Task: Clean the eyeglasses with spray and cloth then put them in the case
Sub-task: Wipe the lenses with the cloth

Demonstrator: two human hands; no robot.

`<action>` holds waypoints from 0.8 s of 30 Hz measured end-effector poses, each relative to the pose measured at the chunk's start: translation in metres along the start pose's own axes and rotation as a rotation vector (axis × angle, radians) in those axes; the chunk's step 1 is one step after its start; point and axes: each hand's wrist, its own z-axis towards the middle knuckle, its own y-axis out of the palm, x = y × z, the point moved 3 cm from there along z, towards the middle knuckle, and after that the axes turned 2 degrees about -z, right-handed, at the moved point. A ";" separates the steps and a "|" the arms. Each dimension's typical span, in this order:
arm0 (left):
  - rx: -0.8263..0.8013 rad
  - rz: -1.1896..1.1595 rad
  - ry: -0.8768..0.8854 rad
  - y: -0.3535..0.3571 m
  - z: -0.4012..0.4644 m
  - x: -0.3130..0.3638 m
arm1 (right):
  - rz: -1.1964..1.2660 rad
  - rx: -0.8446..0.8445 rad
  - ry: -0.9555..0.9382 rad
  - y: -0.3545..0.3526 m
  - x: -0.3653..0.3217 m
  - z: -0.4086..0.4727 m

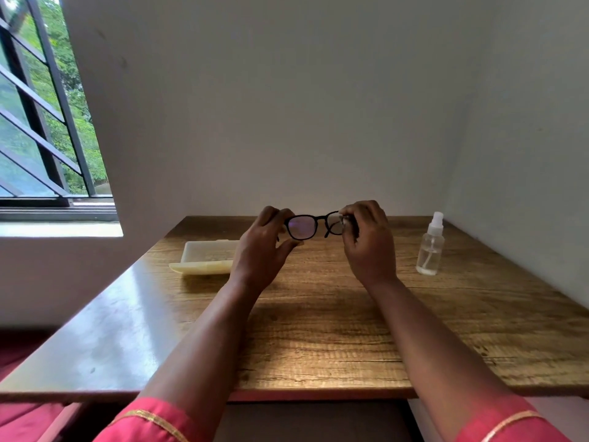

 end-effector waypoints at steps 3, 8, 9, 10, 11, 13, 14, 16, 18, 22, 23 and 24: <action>0.029 -0.014 -0.024 -0.002 0.000 -0.003 | 0.007 -0.039 -0.013 0.001 -0.001 0.000; 0.016 -0.014 -0.027 -0.001 0.000 -0.005 | -0.003 -0.135 -0.105 0.005 -0.011 -0.002; 0.006 -0.011 -0.023 0.000 0.000 -0.005 | 0.016 -0.148 -0.128 0.005 -0.014 -0.002; -0.005 -0.007 -0.015 0.000 0.000 -0.004 | 0.030 -0.151 -0.147 0.004 -0.016 -0.002; -0.017 -0.002 -0.007 0.001 0.000 -0.003 | 0.037 -0.140 -0.156 0.004 -0.017 -0.002; -0.037 0.009 0.008 0.002 0.000 -0.001 | 0.035 -0.096 -0.140 0.003 -0.016 -0.001; -0.042 0.012 0.012 0.003 0.000 0.000 | 0.028 -0.073 -0.124 0.003 -0.014 0.000; -0.038 0.012 0.017 0.003 0.000 0.002 | 0.004 -0.033 -0.080 0.001 -0.009 0.001; -0.019 0.013 0.022 0.002 -0.001 0.002 | -0.012 -0.008 -0.030 -0.001 -0.003 0.002; 0.034 -0.014 -0.007 -0.001 0.000 -0.001 | -0.045 -0.019 0.003 -0.001 0.001 0.001; 0.048 -0.020 -0.018 -0.002 0.000 -0.002 | -0.042 -0.036 -0.009 0.000 0.000 0.001; 0.056 -0.021 -0.026 -0.002 0.000 -0.003 | -0.035 -0.059 -0.031 0.001 -0.002 0.001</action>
